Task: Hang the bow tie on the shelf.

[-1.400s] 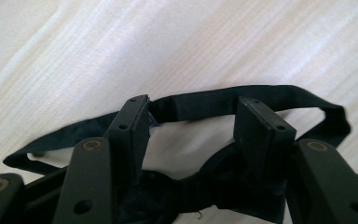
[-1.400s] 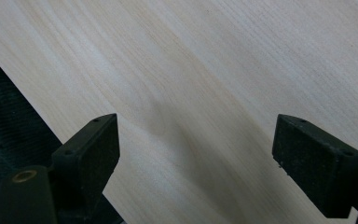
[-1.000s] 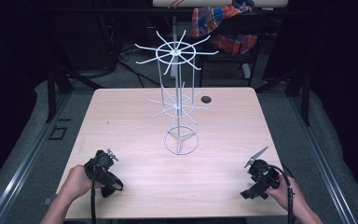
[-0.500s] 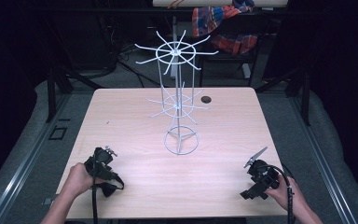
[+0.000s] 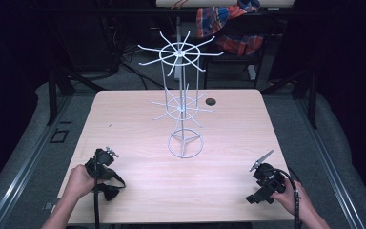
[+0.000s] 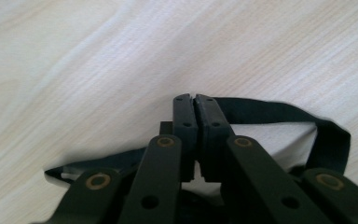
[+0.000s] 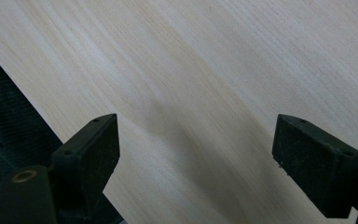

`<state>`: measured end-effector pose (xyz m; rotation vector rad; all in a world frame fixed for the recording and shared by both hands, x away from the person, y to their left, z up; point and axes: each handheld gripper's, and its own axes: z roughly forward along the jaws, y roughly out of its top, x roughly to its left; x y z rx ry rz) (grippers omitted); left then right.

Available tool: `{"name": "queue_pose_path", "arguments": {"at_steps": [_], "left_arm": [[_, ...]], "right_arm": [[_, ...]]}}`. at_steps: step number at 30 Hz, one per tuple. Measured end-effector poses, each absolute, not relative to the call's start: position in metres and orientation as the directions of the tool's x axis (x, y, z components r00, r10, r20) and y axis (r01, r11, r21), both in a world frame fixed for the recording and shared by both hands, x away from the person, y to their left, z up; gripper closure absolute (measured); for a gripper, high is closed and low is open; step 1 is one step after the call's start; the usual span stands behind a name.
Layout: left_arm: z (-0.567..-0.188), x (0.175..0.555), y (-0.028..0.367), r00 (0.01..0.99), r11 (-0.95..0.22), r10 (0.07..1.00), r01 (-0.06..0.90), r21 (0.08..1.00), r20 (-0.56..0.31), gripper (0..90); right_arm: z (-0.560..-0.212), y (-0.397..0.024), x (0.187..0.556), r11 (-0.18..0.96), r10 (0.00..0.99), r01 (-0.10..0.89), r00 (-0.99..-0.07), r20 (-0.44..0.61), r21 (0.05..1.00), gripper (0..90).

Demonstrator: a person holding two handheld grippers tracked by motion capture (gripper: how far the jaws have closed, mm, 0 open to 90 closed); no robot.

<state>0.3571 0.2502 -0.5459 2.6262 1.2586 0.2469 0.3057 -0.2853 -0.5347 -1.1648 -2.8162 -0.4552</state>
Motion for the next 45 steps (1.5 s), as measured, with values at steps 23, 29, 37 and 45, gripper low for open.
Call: {"name": "queue_pose_path", "arguments": {"at_steps": [23, 29, 37, 45], "left_arm": [[-0.488, 0.338, 0.267, 0.539, -0.501, 0.838, 0.697, 0.513, 0.086, 88.4], [-0.477, 0.332, 0.269, 0.526, -0.462, 0.848, 0.678, 0.572, 0.06, 88.4], [-0.459, 0.324, 0.264, 0.544, -0.467, 0.837, 0.643, 0.607, 0.067, 88.5], [-0.44, 0.318, 0.256, 0.552, -0.444, 0.832, 0.595, 0.67, 0.06, 88.5]], "right_arm": [[-0.535, -0.287, 0.307, 0.666, 0.687, 0.703, -0.708, 0.163, 0.249, 14.7], [-0.534, -0.286, 0.306, 0.659, 0.689, 0.706, -0.705, 0.169, 0.26, 14.7], [-0.533, -0.285, 0.306, 0.661, 0.688, 0.705, -0.707, 0.168, 0.257, 14.7], [-0.532, -0.286, 0.306, 0.669, 0.685, 0.699, -0.712, 0.154, 0.253, 14.7]]}}
